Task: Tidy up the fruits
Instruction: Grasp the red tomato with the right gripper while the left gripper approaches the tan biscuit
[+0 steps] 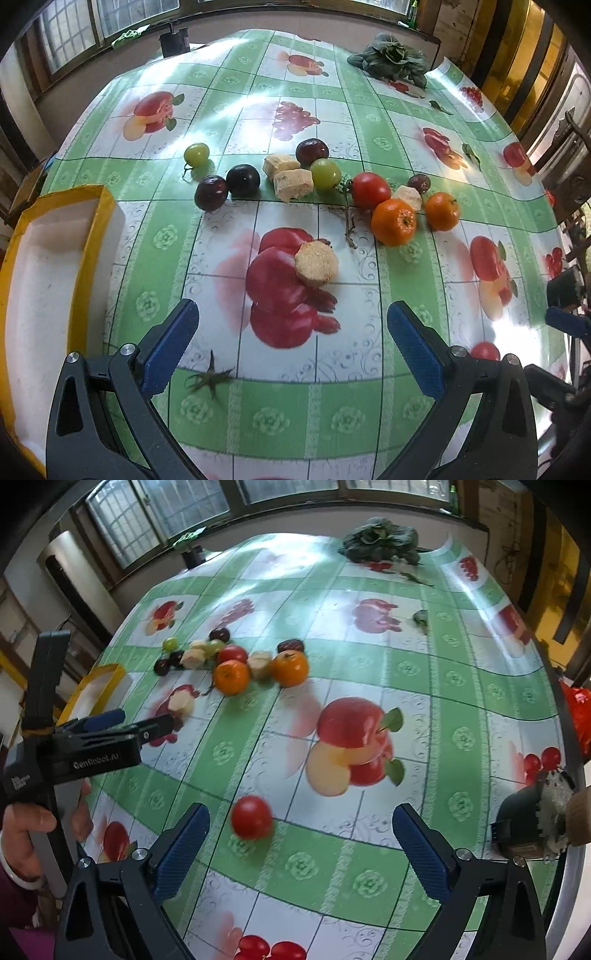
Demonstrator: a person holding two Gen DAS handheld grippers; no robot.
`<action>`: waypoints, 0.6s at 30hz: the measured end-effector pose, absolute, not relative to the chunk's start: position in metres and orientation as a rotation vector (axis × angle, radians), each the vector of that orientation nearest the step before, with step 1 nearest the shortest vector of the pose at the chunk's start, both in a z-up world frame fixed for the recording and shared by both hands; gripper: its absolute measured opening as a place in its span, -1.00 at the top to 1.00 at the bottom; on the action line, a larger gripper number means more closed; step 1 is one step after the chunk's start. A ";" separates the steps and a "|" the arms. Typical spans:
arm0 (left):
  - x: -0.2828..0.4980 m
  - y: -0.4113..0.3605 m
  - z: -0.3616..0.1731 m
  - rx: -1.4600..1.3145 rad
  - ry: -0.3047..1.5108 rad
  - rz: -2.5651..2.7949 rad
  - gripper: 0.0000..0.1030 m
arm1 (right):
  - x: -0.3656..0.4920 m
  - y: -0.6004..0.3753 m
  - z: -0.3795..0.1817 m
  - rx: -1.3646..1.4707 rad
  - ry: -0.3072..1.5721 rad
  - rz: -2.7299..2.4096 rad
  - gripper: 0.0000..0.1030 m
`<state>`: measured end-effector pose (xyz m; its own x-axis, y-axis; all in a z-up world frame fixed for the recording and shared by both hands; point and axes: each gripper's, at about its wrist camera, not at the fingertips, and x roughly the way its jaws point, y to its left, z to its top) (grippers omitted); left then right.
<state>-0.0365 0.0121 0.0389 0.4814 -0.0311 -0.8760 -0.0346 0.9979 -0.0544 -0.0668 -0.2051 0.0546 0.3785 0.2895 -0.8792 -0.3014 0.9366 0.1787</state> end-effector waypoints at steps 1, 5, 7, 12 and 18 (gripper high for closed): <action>-0.039 0.013 0.040 -0.071 1.070 -0.003 -0.99 | -0.068 -0.203 0.054 -0.020 1.126 0.385 -0.82; -0.047 0.020 0.045 -0.070 1.080 -0.012 -0.99 | -0.070 -0.195 0.049 -0.041 1.152 0.429 -0.69; -0.052 0.026 0.047 -0.075 1.086 -0.012 -0.99 | -0.071 -0.192 0.048 -0.046 1.154 0.446 -0.65; -0.058 0.036 0.048 -0.088 1.094 -0.002 -0.99 | -0.070 -0.182 0.040 -0.049 1.157 0.475 -0.47; -0.058 0.038 0.046 -0.100 1.103 -0.002 -0.99 | -0.064 -0.169 0.024 -0.073 1.207 0.506 0.11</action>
<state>-0.0580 0.0377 0.0457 0.4514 -0.0516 -0.8908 -0.0479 0.9955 -0.0819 -0.0636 -0.1693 0.0244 0.2597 0.3349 -0.9057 -0.4112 0.8870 0.2101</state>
